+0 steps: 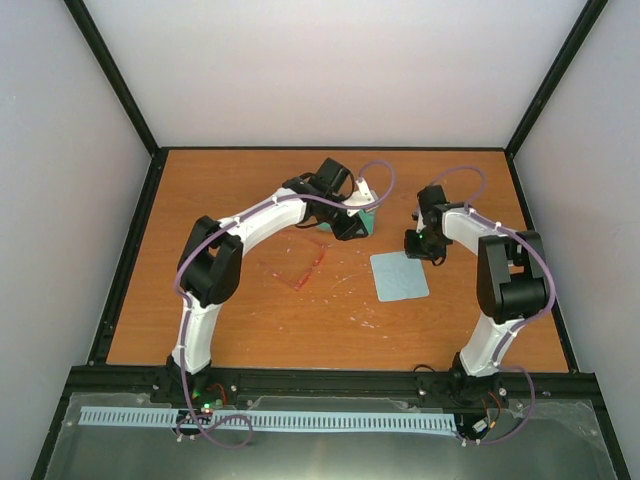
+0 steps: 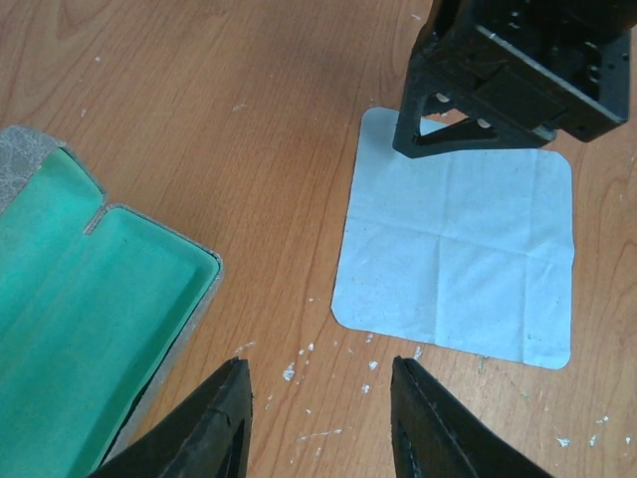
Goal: Organize the sunglasses
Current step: Fold the glasses cleaning cloth at the center of the board.
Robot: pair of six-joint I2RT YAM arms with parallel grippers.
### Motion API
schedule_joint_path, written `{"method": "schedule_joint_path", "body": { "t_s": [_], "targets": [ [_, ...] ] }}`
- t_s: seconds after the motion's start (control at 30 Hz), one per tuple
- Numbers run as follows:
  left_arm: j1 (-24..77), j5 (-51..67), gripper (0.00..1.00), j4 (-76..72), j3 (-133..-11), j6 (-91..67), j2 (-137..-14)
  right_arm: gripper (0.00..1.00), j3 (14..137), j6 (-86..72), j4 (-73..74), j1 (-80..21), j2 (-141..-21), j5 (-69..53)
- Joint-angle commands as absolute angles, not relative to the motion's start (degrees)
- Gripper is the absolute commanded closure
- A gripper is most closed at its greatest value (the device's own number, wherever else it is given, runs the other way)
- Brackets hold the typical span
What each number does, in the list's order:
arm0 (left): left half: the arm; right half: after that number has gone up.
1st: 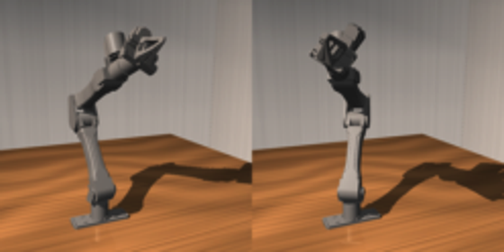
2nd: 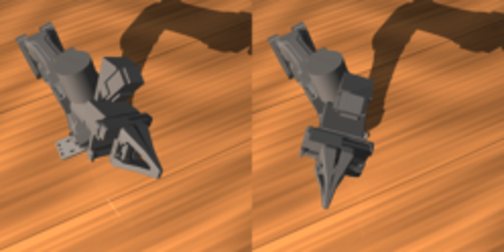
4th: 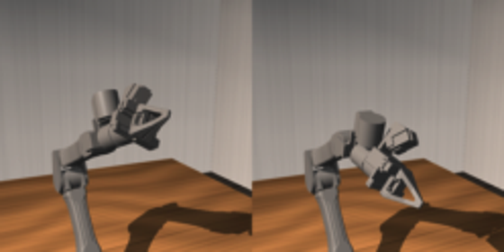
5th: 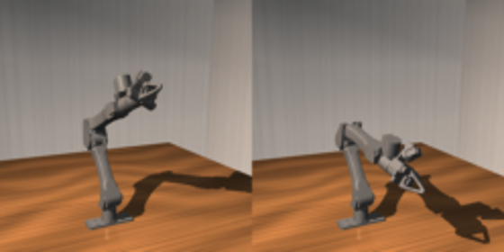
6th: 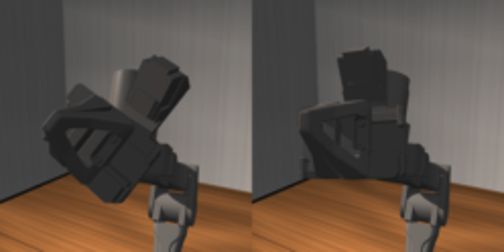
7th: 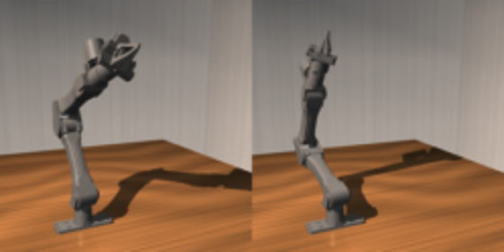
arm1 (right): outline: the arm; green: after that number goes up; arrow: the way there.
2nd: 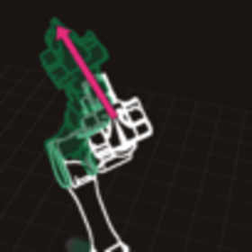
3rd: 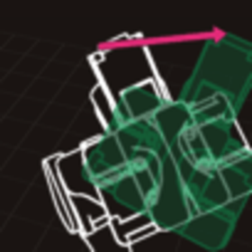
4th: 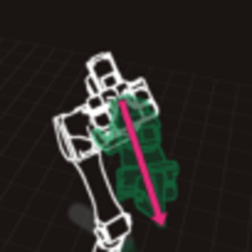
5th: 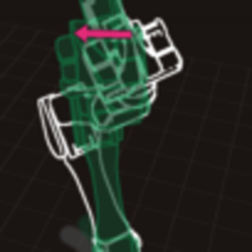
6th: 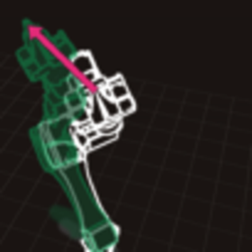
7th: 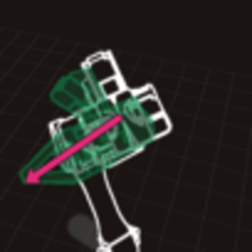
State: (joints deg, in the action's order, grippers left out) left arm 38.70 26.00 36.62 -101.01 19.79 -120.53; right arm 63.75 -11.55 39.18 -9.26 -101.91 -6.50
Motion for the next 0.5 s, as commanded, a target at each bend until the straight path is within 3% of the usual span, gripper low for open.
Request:
{"method": "schedule_joint_path", "body": {
  "t_s": [0.0, 0.47],
  "targets": [
    [39.29, 26.84, 0.60, 36.98, -103.31, 20.23, -121.57, 0.69, 66.07, -11.77, 37.79, -9.23, -104.09, -3.68],
    [39.37, 27.04, 0.60, 37.35, -103.41, 18.96, -122.80, 0.69, 67.77, -9.94, 37.43, -9.15, -107.01, -3.20]
  ]
}}
